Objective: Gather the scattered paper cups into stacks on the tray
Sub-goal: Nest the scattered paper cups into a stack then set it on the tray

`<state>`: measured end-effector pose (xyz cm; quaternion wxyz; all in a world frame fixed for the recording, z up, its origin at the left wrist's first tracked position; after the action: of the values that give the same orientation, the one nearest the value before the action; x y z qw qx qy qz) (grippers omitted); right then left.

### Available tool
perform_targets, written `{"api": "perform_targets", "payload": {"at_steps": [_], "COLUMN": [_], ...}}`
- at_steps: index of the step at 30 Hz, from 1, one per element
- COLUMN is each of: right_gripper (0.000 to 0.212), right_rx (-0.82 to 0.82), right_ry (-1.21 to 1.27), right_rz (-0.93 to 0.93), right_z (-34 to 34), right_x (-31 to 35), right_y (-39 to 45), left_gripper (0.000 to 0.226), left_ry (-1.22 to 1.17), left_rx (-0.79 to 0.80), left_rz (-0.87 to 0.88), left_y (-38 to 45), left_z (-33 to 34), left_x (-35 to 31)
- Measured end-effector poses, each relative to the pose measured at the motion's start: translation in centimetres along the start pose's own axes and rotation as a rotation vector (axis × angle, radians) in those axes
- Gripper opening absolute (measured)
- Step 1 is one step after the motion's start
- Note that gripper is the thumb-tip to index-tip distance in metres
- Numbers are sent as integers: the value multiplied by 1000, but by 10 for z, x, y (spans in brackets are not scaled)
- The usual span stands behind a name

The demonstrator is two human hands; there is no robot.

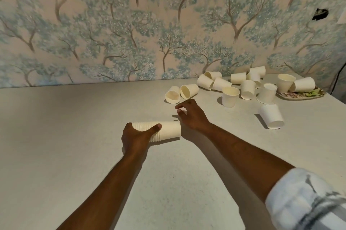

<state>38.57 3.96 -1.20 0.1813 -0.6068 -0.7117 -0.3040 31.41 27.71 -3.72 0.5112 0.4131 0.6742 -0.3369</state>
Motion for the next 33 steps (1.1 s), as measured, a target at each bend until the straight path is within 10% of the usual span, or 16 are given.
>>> {"api": "perform_targets", "payload": {"at_steps": [14,33], "right_gripper": [36,36], "right_rx": [-111,-546], "right_ry": [-259,25], "right_rz": [102,64], "right_z": [30,-51], "right_x": [-20,5], "right_y": [89,-107], "left_gripper": [87,77], "left_ry": [-147,-282], "left_rx": [69,-18], "left_rz": [-19,-30], "left_y": [89,-49], "left_z": [14,36], "left_x": [31,-4]}}
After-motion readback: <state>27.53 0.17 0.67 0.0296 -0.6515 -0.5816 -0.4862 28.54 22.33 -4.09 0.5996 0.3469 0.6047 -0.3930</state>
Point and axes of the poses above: each hand's wrist, its own y-axis towards the middle knuckle, its own z-axis out of the palm, x = y × z, the point moved 8 cm from there along y, towards the middle knuckle
